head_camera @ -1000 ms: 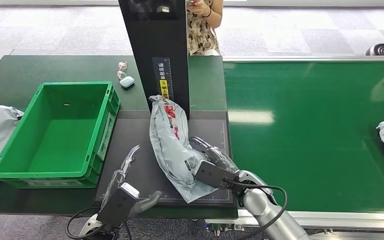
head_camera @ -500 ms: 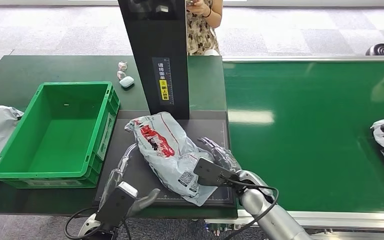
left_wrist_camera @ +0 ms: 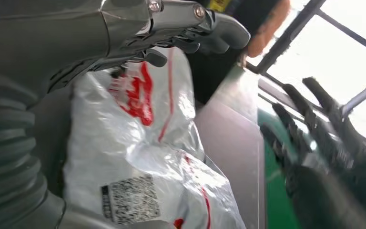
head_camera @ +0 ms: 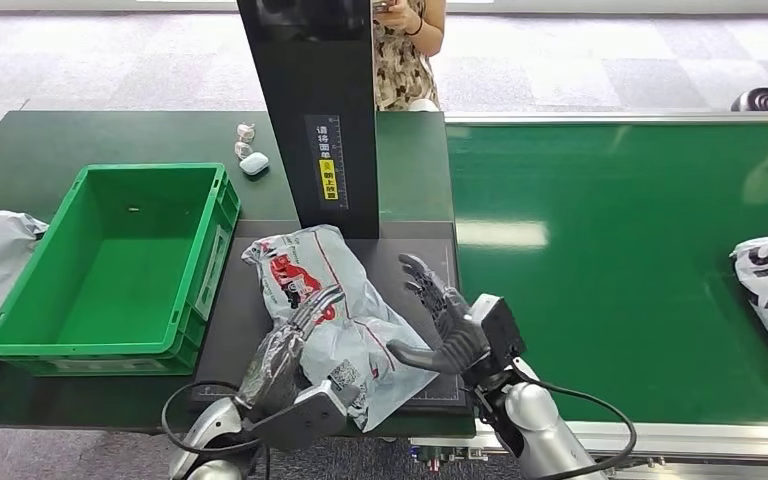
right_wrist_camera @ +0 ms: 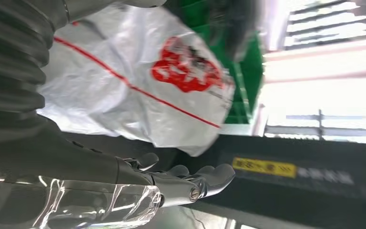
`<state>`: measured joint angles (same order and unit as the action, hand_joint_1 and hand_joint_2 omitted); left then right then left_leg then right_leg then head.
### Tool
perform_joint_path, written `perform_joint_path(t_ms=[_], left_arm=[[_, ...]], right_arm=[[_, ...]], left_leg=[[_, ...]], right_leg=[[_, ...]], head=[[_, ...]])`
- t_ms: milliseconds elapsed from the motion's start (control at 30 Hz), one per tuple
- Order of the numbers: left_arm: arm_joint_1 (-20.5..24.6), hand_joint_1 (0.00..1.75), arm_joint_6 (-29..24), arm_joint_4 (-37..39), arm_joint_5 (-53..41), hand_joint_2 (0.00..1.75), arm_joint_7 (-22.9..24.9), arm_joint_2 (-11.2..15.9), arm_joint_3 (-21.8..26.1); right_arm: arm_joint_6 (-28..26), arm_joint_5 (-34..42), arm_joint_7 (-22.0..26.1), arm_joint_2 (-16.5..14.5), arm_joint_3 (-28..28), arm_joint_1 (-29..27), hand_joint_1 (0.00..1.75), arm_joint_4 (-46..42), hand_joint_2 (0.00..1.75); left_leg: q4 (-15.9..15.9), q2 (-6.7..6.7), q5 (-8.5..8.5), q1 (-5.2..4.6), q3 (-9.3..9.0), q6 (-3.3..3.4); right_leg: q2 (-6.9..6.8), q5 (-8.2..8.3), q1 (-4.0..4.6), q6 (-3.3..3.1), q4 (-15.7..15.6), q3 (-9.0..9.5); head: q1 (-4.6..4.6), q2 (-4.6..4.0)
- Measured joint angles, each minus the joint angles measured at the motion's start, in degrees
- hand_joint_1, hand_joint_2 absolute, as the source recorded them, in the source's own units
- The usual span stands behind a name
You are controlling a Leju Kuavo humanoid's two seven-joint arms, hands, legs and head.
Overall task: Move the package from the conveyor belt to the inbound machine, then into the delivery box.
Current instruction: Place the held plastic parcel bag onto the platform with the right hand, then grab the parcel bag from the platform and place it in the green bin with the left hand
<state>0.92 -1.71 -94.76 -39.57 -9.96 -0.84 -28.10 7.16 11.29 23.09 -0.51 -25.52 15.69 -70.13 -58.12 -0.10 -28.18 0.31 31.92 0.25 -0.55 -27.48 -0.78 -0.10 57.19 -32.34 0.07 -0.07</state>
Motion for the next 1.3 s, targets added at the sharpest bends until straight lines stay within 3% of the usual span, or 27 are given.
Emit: perform_joint_path(t_ms=[100, 267, 600, 867, 1000, 1300], left_arm=[[5.1, 0.0, 2.0, 5.2, -1.3, 1.75, 0.4, 0.3, -3.6], [11.5, 0.0, 3.1, 13.7, -1.5, 1.75, 0.4, 0.7, -9.3], [19.4, 0.0, 5.5, 27.5, -2.4, 1.75, 0.2, 0.8, -18.6], [23.2, 0.03, 5.6, 34.0, -2.4, 1.75, -0.5, 0.4, -22.6], [24.9, 1.71, 5.5, 36.2, -2.1, 1.75, -1.4, 0.5, -24.5], [26.2, 1.75, 3.6, 36.5, -1.0, 1.75, -1.8, 1.0, -26.6]], right_arm=[[0.7, 5.3, -0.5, -1.1, 2.1, -0.6, 0.0, -2.3, 1.75], [0.0, 8.0, -0.8, -1.9, 4.6, -1.7, 0.0, -5.7, 1.75], [-2.5, 11.4, -0.9, -2.9, 8.9, -6.5, 0.0, -15.5, 1.75], [-2.4, 11.9, -0.6, -2.9, 9.7, -8.6, 0.0, -20.4, 1.75], [-2.3, 12.2, 0.1, -2.9, 9.9, -10.0, 0.0, -23.6, 1.75], [-2.3, 12.5, 0.6, -2.9, 9.9, -11.0, 0.0, -26.1, 1.75]], left_leg=[[0.0, 0.01, 0.04, 0.0, 0.0, -0.03], [0.0, 0.03, 0.05, -0.01, 0.0, -0.04], [0.0, 0.04, 0.04, -0.01, 0.04, -0.04], [0.0, -0.01, 0.08, 0.0, -0.02, -0.02], [0.0, -0.05, 0.13, 0.0, -0.03, 0.03], [0.0, -0.02, 0.31, 0.0, -0.02, 0.07]], right_leg=[[0.02, 0.06, 0.0, -0.06, 0.0, 0.0], [0.04, 0.08, 0.01, -0.08, 0.0, -0.02], [0.04, 0.08, 0.01, -0.08, 0.0, -0.06], [-0.03, 0.08, 0.0, -0.08, 0.0, 0.04], [-0.09, 0.09, -0.01, -0.08, 0.0, 0.09], [-0.08, 0.29, -0.03, 0.01, 0.0, 0.09]], head=[[-0.01, 0.0], [0.0, 0.0], [-0.01, 0.0], [0.0, 0.0], [0.0, 0.0], [0.0, 0.0]])
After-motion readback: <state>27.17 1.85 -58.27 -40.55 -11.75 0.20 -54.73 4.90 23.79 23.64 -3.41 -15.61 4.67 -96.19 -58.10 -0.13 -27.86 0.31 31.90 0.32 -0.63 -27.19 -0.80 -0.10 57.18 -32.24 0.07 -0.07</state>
